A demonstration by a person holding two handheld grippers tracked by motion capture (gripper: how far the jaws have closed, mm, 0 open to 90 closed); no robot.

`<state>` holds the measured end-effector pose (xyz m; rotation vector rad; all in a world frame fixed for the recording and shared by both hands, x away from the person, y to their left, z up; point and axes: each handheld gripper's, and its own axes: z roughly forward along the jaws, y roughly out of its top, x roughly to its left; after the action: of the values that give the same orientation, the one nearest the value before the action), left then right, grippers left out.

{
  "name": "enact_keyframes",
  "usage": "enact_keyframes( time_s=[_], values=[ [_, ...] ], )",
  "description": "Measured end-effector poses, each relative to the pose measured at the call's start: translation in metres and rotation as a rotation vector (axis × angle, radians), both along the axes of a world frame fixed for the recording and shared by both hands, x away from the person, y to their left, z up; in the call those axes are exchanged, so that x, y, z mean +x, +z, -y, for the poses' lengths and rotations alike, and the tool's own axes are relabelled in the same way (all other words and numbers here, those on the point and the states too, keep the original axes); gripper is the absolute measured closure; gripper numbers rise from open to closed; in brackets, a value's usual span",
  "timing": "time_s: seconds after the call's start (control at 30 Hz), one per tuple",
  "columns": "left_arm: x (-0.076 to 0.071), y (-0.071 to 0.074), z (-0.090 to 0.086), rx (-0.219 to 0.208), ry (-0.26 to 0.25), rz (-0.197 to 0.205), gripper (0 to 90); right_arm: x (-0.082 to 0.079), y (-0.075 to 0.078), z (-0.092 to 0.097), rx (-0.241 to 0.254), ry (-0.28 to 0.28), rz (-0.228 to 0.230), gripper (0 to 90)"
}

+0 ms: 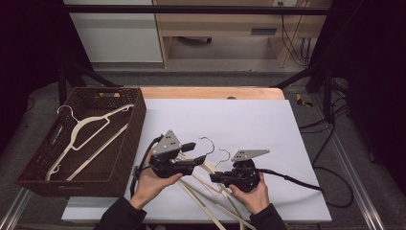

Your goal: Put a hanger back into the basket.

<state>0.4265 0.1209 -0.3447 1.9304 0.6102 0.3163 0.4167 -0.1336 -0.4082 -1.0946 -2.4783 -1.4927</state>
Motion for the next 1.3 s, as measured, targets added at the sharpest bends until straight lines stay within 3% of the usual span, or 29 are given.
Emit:
enact_keyframes(
  time_s=[0.07, 0.2, 0.3, 0.43, 0.67, 0.97, 1.2, 1.3],
  values=[
    [-0.003, 0.005, -0.008, 0.008, -0.002, 0.033, 34.1, 0.000, 0.003, 0.002, -0.008, -0.001, 0.012, 86.9],
    [-0.006, 0.004, -0.027, 0.051, -0.021, 0.057, 21.5, 0.001, 0.010, 0.010, -0.020, 0.022, 0.069, 86.9],
    [-0.006, -0.004, -0.035, 0.071, -0.034, 0.053, 15.3, 0.002, 0.016, 0.015, -0.010, 0.051, 0.094, 86.9],
    [-0.002, -0.016, -0.039, 0.096, -0.052, 0.046, 15.3, 0.005, 0.021, 0.019, -0.008, 0.092, 0.116, 86.9],
    [0.012, -0.028, -0.024, 0.160, -0.105, 0.015, 27.3, 0.006, 0.020, 0.017, -0.021, 0.135, 0.122, 86.9],
    [0.017, -0.040, -0.004, 0.255, -0.161, 0.034, 45.2, 0.004, 0.014, 0.013, -0.036, 0.164, 0.113, 86.9],
    [0.014, -0.042, 0.001, 0.286, -0.185, 0.024, 63.0, 0.004, 0.013, 0.012, -0.038, 0.170, 0.105, 86.8],
    [0.013, -0.041, 0.000, 0.292, -0.178, 0.018, 65.3, 0.004, 0.013, 0.012, -0.036, 0.157, 0.105, 86.1]
  ],
)
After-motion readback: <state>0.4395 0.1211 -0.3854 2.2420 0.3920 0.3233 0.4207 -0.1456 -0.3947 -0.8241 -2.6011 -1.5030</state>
